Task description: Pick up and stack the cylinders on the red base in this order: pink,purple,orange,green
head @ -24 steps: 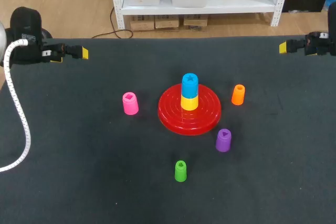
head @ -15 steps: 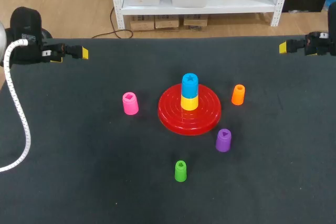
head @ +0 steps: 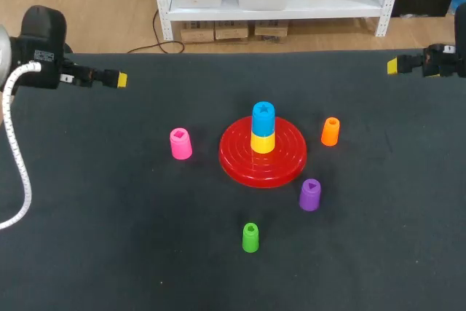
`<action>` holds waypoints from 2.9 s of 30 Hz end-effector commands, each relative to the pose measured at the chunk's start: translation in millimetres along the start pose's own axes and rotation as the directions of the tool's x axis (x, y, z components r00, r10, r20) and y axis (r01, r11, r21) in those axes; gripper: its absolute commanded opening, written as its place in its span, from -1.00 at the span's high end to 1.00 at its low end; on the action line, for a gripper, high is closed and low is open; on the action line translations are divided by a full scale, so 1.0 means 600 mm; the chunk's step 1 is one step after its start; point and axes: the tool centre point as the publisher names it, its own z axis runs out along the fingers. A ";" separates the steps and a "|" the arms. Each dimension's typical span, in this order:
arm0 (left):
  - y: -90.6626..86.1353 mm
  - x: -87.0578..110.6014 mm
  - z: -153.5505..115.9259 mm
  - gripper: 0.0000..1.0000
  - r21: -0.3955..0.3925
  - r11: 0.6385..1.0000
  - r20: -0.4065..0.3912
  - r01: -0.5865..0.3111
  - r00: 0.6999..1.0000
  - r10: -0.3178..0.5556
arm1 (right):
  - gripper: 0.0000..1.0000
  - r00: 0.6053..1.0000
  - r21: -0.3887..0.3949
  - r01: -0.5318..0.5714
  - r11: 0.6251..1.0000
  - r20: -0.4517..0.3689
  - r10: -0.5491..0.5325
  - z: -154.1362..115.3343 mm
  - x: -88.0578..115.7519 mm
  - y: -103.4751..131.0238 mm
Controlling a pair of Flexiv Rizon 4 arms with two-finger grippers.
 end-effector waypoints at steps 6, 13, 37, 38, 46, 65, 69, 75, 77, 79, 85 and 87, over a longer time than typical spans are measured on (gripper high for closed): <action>0.004 0.023 -0.050 -1.00 0.240 0.926 0.164 -0.291 0.953 0.257 | -1.00 1.000 -0.001 0.000 1.000 -0.001 0.000 -0.001 0.000 0.000; -0.021 0.035 -0.056 -1.00 0.299 0.789 0.205 -0.536 0.844 0.496 | -1.00 1.000 -0.001 0.000 1.000 -0.001 0.000 -0.001 0.000 0.000; -0.040 0.051 -0.077 -1.00 0.516 0.504 0.221 -0.693 0.676 0.703 | -1.00 1.000 -0.001 0.000 1.000 -0.001 0.000 -0.001 0.000 0.000; -0.039 0.051 -0.075 -1.00 0.498 0.537 0.181 -0.681 0.687 0.703 | -1.00 1.000 -0.001 0.000 1.000 -0.001 0.000 -0.001 0.000 0.000; -0.053 0.061 -0.091 -1.00 0.523 0.579 0.135 -0.626 0.731 0.668 | -1.00 1.000 -0.001 0.000 1.000 -0.001 0.000 -0.001 0.000 0.000; -0.029 0.091 -0.087 -1.00 0.545 0.567 0.080 -0.618 0.711 0.698 | -1.00 1.000 -0.001 0.000 1.000 -0.001 0.000 -0.001 0.000 0.000; -0.025 0.091 -0.086 -1.00 0.534 0.578 0.072 -0.617 0.714 0.696 | -1.00 1.000 -0.001 0.000 1.000 -0.001 0.000 -0.001 0.000 0.000; -0.025 0.092 -0.084 -1.00 0.488 0.602 0.058 -0.632 0.711 0.701 | -1.00 1.000 -0.001 0.000 1.000 -0.001 0.000 -0.001 0.000 0.000; -0.025 0.092 -0.084 -1.00 0.488 0.602 0.058 -0.632 0.711 0.701 | -1.00 1.000 -0.001 0.000 1.000 -0.001 0.000 -0.001 0.000 0.000; -0.025 0.092 -0.084 -1.00 0.488 0.602 0.058 -0.632 0.711 0.701 | -1.00 1.000 -0.001 0.000 1.000 -0.001 0.000 -0.001 0.000 0.000; -0.025 0.092 -0.084 -1.00 0.488 0.602 0.058 -0.632 0.711 0.701 | -1.00 0.999 0.009 0.048 0.999 -0.014 -0.048 -0.009 -0.014 0.007; -0.025 0.092 -0.084 -1.00 0.488 0.602 0.058 -0.632 0.711 0.701 | -1.00 0.988 0.057 0.153 0.986 -0.029 -0.152 -0.018 -0.034 0.030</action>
